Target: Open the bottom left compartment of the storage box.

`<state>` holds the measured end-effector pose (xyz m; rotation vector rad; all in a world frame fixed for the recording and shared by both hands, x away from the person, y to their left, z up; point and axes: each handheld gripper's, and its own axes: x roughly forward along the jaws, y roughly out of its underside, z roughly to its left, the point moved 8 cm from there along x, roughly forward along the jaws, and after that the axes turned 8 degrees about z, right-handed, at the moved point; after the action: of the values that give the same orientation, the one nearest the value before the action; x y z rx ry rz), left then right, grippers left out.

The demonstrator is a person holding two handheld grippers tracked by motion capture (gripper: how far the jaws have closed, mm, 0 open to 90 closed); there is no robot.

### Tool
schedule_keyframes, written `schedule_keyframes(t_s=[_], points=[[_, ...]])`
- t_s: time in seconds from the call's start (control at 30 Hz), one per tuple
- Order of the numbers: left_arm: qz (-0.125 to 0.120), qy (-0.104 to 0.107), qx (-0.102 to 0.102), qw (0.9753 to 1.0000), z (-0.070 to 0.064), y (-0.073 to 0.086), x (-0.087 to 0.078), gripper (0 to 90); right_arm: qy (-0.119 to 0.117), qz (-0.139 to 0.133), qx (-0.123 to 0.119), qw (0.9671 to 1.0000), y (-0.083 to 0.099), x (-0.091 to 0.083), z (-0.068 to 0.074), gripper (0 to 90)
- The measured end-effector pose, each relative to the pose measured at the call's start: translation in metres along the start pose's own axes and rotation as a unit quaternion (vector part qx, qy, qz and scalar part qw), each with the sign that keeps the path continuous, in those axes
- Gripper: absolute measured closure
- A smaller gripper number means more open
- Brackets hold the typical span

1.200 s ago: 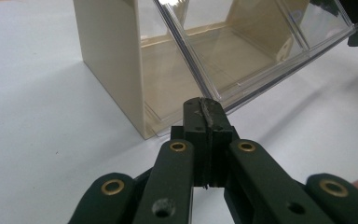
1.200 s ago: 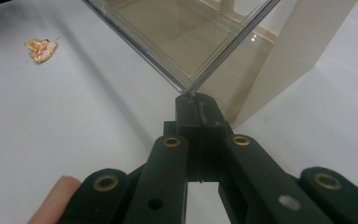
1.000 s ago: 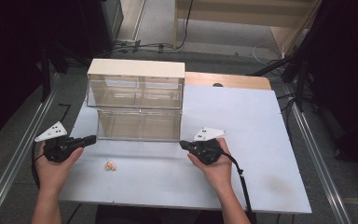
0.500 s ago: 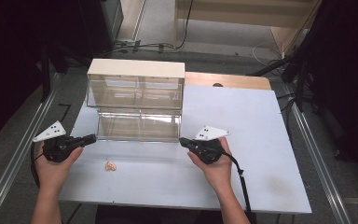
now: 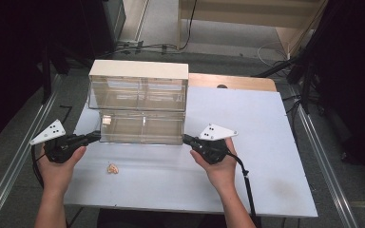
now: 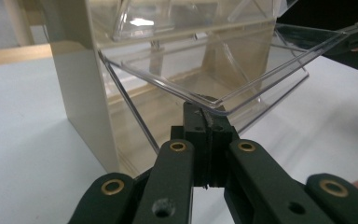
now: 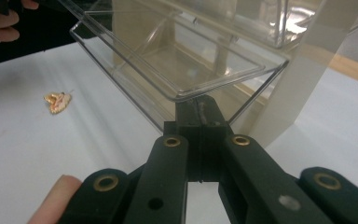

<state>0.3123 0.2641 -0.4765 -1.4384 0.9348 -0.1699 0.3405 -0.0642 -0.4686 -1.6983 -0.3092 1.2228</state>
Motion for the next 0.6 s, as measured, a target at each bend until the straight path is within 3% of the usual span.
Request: schedule_keyframes(t_s=[0.33,0.6], points=[[-0.018,-0.023,0.004,0.9996,-0.003,-0.012,-0.002,90.0,0.008,-0.016,-0.004,0.9998,-0.012,-0.006,0.0,87.9],[-0.037,-0.027,0.009,0.9989,-0.009,-0.024,0.0,90.0,0.013,-0.031,-0.002,0.9994,-0.02,-0.01,-0.001,87.9]])
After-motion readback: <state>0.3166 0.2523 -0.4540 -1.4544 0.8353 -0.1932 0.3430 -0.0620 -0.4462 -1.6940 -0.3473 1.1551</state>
